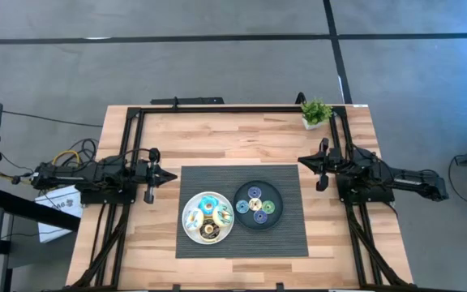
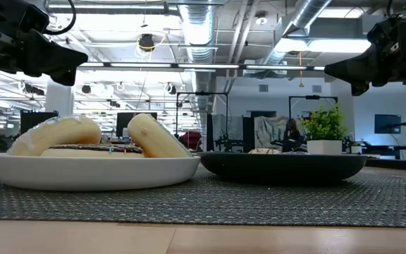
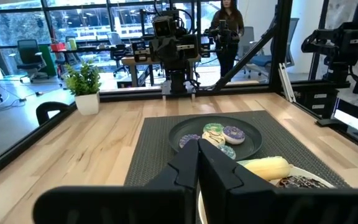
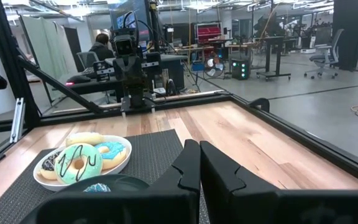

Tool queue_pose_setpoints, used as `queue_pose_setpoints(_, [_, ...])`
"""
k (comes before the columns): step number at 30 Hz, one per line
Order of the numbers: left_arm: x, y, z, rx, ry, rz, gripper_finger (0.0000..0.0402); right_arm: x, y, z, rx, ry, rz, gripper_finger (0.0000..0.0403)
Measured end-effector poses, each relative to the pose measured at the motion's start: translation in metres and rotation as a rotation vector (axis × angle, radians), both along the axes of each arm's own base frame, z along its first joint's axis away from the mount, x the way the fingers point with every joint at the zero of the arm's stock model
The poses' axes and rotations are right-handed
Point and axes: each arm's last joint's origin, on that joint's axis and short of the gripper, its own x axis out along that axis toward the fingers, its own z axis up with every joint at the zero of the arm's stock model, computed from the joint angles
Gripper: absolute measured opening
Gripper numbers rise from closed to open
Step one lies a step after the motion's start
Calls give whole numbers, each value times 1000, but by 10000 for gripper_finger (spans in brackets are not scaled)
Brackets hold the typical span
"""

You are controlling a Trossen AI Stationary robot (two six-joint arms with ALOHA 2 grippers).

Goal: Pick & Place donuts
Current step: Return to Home Position

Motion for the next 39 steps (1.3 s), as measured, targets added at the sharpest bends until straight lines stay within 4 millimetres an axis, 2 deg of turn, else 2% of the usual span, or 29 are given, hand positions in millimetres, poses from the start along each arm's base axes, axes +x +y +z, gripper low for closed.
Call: queue_pose_setpoints(39, [0, 0, 0, -14, 1, 0, 0, 0, 0, 0, 0, 0, 1, 0])
